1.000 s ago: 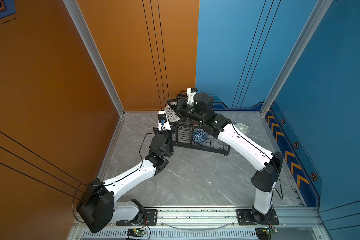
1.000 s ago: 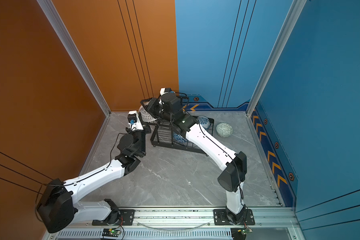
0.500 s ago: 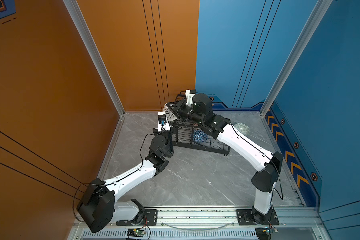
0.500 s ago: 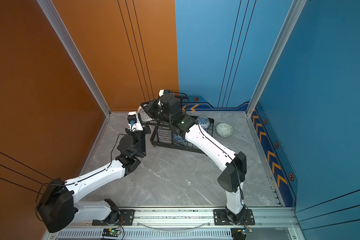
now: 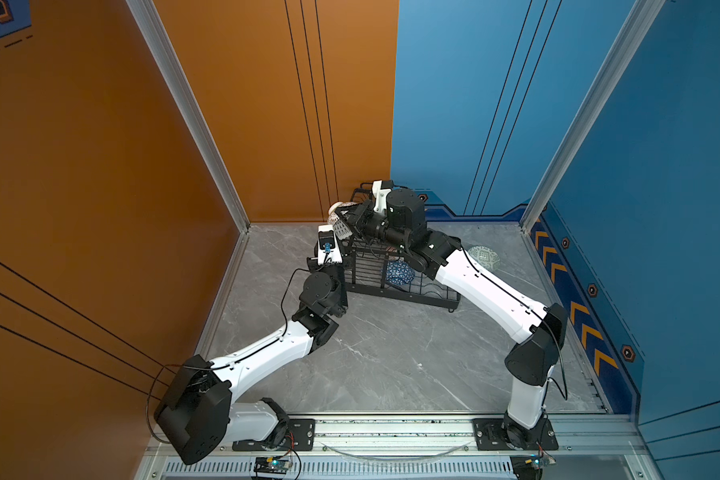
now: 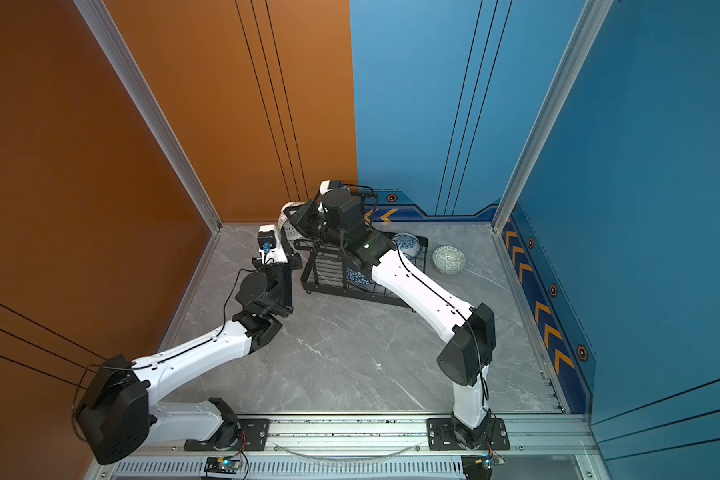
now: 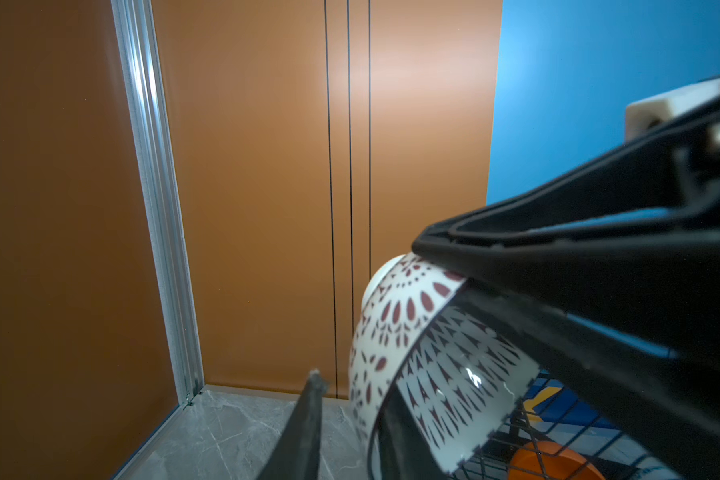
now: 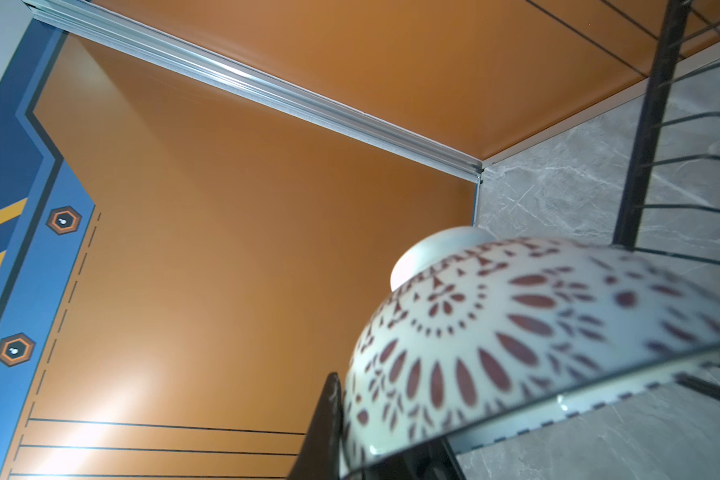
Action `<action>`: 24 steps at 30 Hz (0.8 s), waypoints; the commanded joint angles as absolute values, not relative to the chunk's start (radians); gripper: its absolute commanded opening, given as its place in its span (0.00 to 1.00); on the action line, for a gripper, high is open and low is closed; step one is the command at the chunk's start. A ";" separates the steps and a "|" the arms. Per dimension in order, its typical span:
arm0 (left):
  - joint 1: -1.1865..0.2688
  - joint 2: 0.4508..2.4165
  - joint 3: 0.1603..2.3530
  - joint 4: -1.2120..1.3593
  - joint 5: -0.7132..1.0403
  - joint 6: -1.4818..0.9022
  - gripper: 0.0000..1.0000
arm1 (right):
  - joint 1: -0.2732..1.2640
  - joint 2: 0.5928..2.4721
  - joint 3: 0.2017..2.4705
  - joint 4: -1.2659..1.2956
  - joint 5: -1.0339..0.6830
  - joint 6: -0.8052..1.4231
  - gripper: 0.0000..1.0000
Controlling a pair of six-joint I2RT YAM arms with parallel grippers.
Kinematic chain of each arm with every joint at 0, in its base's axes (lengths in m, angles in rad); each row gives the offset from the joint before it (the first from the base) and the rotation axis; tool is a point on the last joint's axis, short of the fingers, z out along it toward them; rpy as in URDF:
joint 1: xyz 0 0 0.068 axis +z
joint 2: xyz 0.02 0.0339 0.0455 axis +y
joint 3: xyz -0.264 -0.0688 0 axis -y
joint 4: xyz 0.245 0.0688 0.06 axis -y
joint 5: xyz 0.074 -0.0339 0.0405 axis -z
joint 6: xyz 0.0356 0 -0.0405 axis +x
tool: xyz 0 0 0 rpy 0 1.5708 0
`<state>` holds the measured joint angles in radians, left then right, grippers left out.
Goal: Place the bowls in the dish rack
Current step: 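Open and withdraw the left gripper while the right gripper holds the maroon-patterned bowl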
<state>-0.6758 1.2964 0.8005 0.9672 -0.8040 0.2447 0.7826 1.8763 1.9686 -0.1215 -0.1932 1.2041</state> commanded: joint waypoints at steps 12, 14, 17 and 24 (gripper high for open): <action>-0.686 1.190 0.763 1.043 -0.835 0.236 0.92 | 0.757 1.833 1.970 -0.097 -0.140 1.129 0.00; -0.690 1.168 0.752 1.040 -0.848 0.233 0.98 | 0.753 1.832 1.977 -0.097 -0.140 1.125 0.00; -0.693 1.122 0.736 0.999 -0.852 0.208 0.98 | 0.746 1.826 1.984 -0.098 -0.143 1.120 0.00; -0.670 1.002 0.732 0.752 -0.772 0.044 0.98 | 0.710 1.789 1.983 -0.097 -0.144 1.100 0.00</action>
<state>-0.6811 1.0409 0.7345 0.8864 -0.8143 0.1379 0.7254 1.8729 1.9621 -0.1398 -0.1558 1.1431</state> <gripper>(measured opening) 0.980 0.085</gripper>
